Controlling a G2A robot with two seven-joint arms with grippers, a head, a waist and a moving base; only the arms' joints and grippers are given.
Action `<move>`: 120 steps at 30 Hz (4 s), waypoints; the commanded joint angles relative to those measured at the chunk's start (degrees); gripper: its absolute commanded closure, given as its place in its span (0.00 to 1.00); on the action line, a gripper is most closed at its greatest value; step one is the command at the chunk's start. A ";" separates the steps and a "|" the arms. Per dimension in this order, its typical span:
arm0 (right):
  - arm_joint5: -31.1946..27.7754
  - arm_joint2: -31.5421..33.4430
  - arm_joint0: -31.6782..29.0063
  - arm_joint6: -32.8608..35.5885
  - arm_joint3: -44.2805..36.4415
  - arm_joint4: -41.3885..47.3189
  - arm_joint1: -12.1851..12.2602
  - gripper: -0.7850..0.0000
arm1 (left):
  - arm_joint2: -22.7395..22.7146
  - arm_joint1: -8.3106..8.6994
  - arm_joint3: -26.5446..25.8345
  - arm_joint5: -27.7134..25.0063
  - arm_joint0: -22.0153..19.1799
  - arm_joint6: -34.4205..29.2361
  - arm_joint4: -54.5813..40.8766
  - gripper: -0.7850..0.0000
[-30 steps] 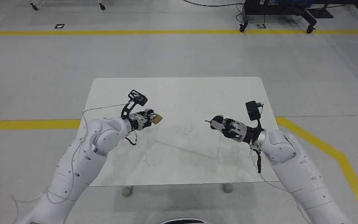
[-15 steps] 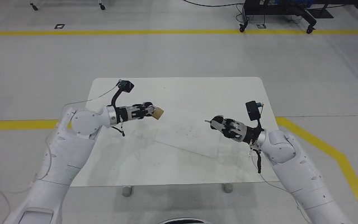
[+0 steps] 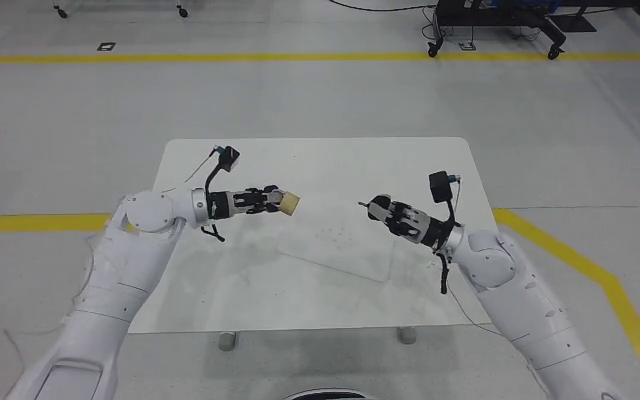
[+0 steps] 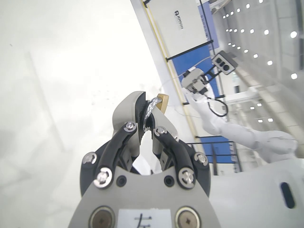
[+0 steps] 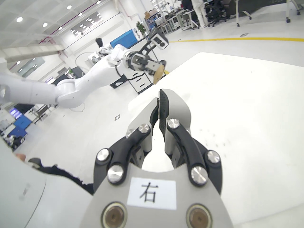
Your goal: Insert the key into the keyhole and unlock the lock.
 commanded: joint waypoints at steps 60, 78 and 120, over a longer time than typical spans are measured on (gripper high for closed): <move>8.65 -14.40 16.72 3.55 10.28 16.80 -8.22 1.00 | 10.02 -6.54 12.19 13.68 -8.23 -9.19 -19.81 1.00; 6.47 -12.76 18.37 6.97 13.95 19.43 -8.95 1.00 | 9.00 -7.33 13.47 15.18 -8.74 -8.84 -23.17 1.00; -4.02 -4.45 9.49 10.22 13.29 24.59 -7.31 1.00 | 10.23 -9.24 17.63 15.49 -11.57 -8.33 -25.27 1.00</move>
